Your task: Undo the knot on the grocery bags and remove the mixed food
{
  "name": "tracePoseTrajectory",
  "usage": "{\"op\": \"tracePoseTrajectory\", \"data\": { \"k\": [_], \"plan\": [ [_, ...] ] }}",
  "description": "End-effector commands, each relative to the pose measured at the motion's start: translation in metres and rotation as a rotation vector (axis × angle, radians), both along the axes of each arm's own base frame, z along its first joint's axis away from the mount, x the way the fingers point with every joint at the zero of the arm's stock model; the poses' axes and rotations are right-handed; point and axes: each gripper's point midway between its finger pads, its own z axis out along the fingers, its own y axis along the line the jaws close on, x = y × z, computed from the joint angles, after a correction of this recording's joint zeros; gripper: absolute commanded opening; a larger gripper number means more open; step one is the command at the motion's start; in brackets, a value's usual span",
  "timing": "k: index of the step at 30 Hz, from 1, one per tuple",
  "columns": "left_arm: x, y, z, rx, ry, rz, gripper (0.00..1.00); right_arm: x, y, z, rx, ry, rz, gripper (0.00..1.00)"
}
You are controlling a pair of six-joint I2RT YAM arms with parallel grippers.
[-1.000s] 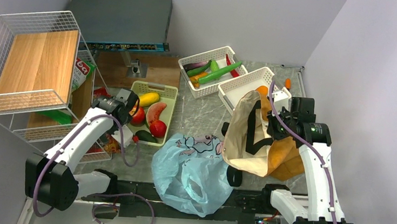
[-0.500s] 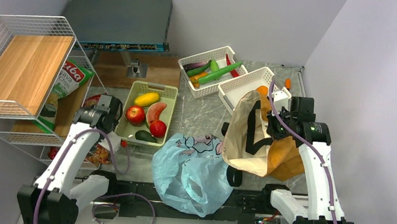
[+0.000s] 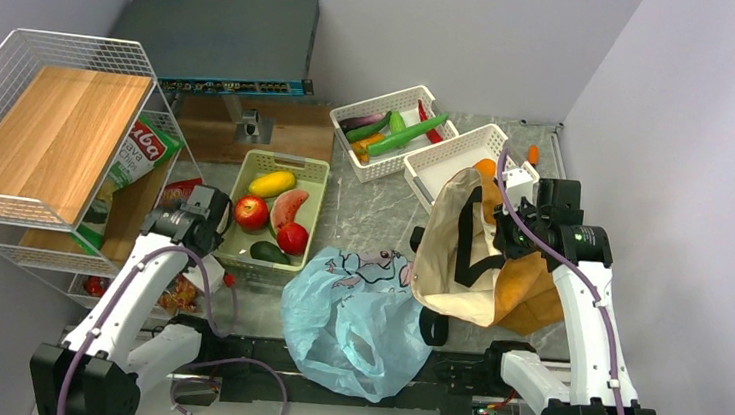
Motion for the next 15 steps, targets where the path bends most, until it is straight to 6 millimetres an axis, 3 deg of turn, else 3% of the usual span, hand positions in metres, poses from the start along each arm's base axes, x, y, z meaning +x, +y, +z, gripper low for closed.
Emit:
{"op": "tracePoseTrajectory", "data": {
  "k": [1,8,15],
  "plan": [
    [0.0,-0.008,0.007,-0.026,0.026,0.003,0.99,0.008,0.001,0.017,0.013,-0.069,-0.002,0.0],
    [0.001,-0.023,-0.005,-0.108,0.048,-0.028,0.99,0.005,0.001,0.017,0.016,-0.067,-0.013,0.0],
    [-0.008,-0.045,0.002,-0.181,0.091,-0.108,0.99,0.007,0.002,0.017,0.03,-0.066,-0.022,0.0]
  ]
}}
